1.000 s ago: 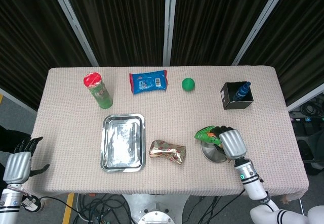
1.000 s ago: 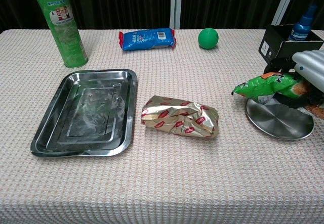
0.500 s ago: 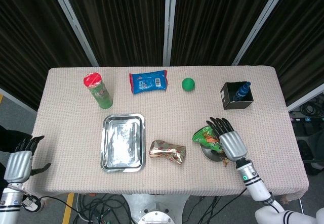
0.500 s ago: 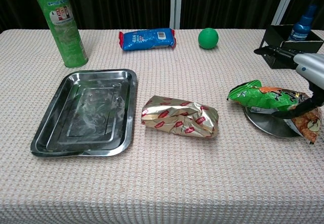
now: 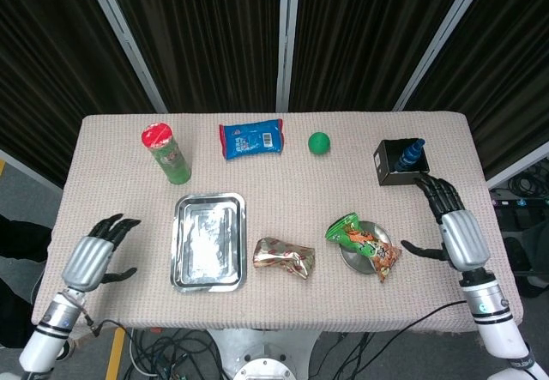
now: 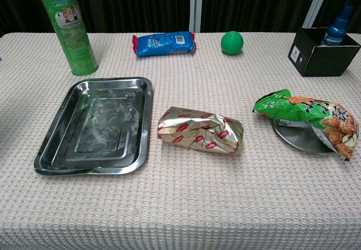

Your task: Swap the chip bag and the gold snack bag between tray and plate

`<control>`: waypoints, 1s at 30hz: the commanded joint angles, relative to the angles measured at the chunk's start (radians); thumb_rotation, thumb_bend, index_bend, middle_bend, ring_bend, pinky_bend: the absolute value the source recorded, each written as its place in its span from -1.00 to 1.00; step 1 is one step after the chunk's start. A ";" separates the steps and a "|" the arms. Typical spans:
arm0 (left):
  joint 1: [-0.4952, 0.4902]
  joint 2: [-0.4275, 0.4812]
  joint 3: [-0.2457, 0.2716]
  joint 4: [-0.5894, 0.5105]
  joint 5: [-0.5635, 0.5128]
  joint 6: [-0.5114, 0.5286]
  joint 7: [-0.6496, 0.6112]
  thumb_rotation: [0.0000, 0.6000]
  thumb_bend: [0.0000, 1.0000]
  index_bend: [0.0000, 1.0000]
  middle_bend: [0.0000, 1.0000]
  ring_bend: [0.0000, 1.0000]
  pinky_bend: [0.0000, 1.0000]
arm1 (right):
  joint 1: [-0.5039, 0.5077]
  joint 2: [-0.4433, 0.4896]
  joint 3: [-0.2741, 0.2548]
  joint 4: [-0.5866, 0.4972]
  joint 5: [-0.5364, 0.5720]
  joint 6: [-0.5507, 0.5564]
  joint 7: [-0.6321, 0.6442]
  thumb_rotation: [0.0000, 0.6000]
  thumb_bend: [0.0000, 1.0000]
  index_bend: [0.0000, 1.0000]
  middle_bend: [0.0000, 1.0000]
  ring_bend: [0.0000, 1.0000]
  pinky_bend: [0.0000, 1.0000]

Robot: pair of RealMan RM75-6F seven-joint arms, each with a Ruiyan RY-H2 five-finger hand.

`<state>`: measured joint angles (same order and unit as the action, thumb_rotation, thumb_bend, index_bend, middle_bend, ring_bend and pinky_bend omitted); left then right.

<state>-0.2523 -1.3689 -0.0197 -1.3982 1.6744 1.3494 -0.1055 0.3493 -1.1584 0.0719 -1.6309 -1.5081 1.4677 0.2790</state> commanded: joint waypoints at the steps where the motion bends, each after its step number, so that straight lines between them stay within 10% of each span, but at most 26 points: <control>1: -0.091 -0.031 0.000 -0.053 0.074 -0.069 0.037 1.00 -0.76 -0.71 -0.68 -0.86 -0.67 | -0.017 0.037 0.060 0.017 0.055 0.022 0.079 1.00 -1.00 -1.00 -1.00 -1.00 -1.00; 10: -0.313 -0.172 -0.070 -0.113 0.086 -0.288 0.134 1.00 -0.78 -0.74 -0.73 -0.90 -0.68 | -0.028 0.093 0.154 0.086 0.192 -0.040 0.206 1.00 -1.00 -1.00 -1.00 -1.00 -1.00; 30: -0.542 -0.429 -0.108 0.099 -0.051 -0.486 0.167 1.00 -0.81 -0.75 -0.74 -0.90 -0.68 | -0.077 0.088 0.169 0.212 0.188 -0.085 0.347 1.00 -1.00 -1.00 -1.00 -1.00 -1.00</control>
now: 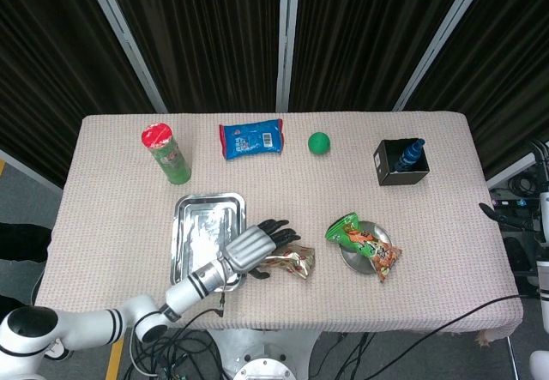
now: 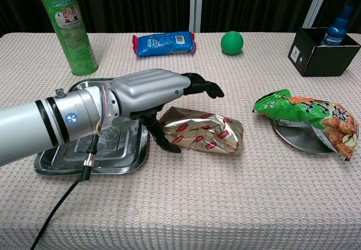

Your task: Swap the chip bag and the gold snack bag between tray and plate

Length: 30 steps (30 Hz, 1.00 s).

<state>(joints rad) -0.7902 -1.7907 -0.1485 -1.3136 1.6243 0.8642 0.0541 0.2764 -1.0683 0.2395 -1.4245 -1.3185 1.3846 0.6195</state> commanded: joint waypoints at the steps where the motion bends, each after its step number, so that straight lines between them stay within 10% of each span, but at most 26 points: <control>1: -0.006 -0.010 0.026 0.018 -0.008 -0.007 0.004 1.00 -0.81 -0.74 -0.73 -0.90 -0.67 | -0.005 -0.003 0.001 0.009 -0.003 -0.003 0.009 1.00 -1.00 -1.00 -1.00 -1.00 -1.00; 17: 0.006 -0.071 0.021 0.081 -0.039 0.128 -0.002 1.00 -0.28 -0.07 -0.10 -0.33 -0.19 | -0.012 -0.017 0.012 0.021 -0.003 -0.028 0.001 1.00 -1.00 -1.00 -1.00 -1.00 -1.00; 30: 0.134 0.232 0.052 -0.089 -0.121 0.227 0.075 1.00 -0.26 -0.05 -0.07 -0.30 -0.18 | -0.009 -0.016 0.011 -0.012 -0.023 -0.041 -0.028 1.00 -1.00 -1.00 -1.00 -1.00 -1.00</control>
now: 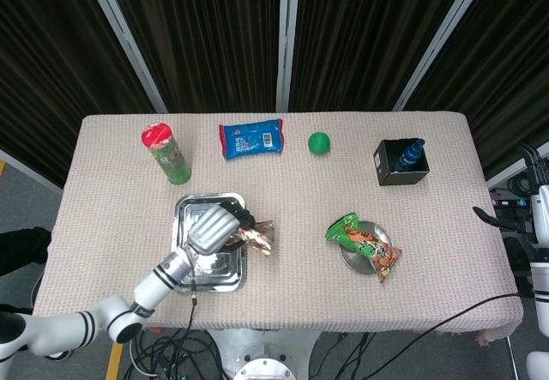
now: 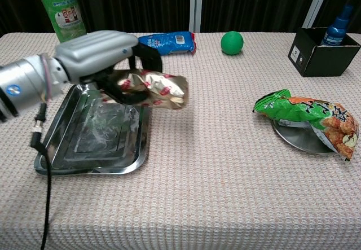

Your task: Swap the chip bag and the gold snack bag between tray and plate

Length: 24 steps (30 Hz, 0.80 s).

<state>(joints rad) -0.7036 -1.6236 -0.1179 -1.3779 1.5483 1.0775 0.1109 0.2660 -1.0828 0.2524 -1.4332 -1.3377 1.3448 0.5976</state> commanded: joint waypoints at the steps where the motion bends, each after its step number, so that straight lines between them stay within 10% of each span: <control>1: 0.060 0.078 0.029 -0.019 -0.061 0.010 0.013 1.00 -0.26 -0.05 -0.07 -0.30 -0.18 | 0.002 -0.003 -0.003 -0.006 -0.005 -0.003 -0.015 1.00 -1.00 -1.00 -0.99 -1.00 -1.00; 10: 0.098 0.132 0.089 -0.007 -0.045 0.007 -0.073 1.00 -0.64 -0.84 -0.72 -0.87 -0.63 | -0.001 -0.021 -0.002 -0.019 -0.004 0.004 -0.046 1.00 -1.00 -1.00 -1.00 -1.00 -1.00; 24: 0.417 0.345 0.168 -0.143 -0.145 0.332 -0.046 1.00 -0.68 -0.89 -0.87 -0.97 -0.76 | -0.119 -0.130 -0.146 0.101 -0.132 0.152 -0.248 1.00 -1.00 -1.00 -1.00 -1.00 -1.00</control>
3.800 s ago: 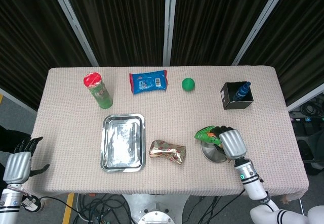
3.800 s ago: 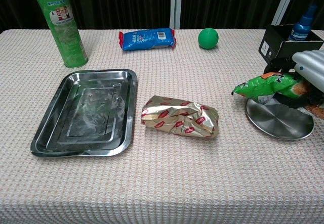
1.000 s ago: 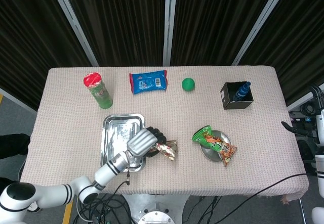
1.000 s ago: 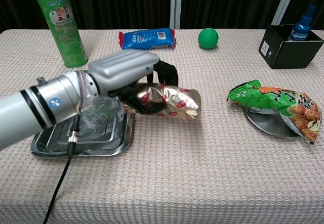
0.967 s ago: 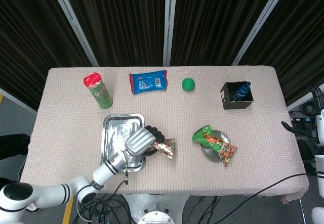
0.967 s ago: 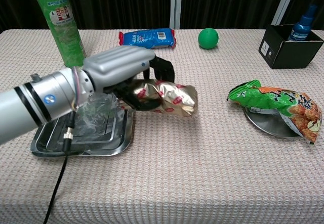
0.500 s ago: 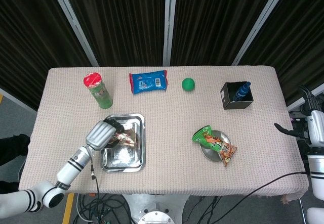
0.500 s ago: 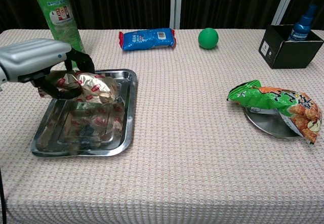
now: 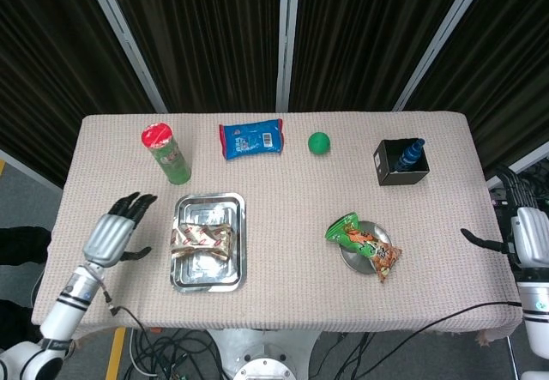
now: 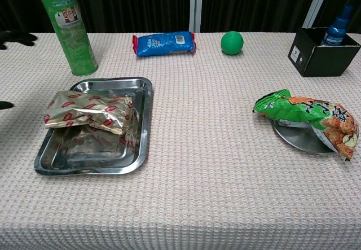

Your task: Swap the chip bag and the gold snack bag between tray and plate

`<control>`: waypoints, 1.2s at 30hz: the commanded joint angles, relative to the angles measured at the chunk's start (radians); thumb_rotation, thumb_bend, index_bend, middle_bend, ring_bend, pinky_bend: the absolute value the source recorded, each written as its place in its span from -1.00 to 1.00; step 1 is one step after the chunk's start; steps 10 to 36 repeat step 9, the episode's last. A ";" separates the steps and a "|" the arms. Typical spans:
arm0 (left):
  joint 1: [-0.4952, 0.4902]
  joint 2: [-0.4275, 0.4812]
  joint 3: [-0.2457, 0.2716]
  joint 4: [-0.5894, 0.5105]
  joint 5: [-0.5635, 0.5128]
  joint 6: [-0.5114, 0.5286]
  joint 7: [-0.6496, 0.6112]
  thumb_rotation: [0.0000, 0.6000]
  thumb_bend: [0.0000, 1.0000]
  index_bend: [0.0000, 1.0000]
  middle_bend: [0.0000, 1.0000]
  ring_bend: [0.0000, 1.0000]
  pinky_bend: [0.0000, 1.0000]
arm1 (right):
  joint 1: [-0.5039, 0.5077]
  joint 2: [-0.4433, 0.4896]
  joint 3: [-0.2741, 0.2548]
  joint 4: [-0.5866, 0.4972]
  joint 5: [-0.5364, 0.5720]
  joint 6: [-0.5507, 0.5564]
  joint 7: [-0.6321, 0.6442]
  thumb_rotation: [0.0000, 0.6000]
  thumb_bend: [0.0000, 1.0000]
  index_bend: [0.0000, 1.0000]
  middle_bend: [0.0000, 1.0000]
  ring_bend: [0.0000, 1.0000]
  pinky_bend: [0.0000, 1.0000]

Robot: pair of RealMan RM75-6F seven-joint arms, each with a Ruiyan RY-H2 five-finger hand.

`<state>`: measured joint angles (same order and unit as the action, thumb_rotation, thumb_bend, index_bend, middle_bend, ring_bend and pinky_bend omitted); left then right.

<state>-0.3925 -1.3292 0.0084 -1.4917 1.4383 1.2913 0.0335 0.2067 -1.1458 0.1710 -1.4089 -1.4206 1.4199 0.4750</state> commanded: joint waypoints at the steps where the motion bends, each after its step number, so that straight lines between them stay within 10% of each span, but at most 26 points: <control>1: 0.137 0.051 0.055 -0.022 -0.036 0.144 0.029 1.00 -0.68 -0.89 -0.87 -0.97 -0.76 | -0.078 -0.085 -0.090 0.096 -0.061 0.087 -0.159 1.00 -1.00 -1.00 -1.00 -1.00 -1.00; 9: 0.260 0.018 0.088 0.069 -0.011 0.243 -0.042 1.00 -0.68 -0.88 -0.87 -0.97 -0.77 | -0.146 -0.142 -0.174 0.141 -0.103 0.103 -0.197 1.00 -1.00 -1.00 -1.00 -1.00 -1.00; 36: 0.260 0.018 0.088 0.069 -0.011 0.243 -0.042 1.00 -0.68 -0.88 -0.87 -0.97 -0.77 | -0.146 -0.142 -0.174 0.141 -0.103 0.103 -0.197 1.00 -1.00 -1.00 -1.00 -1.00 -1.00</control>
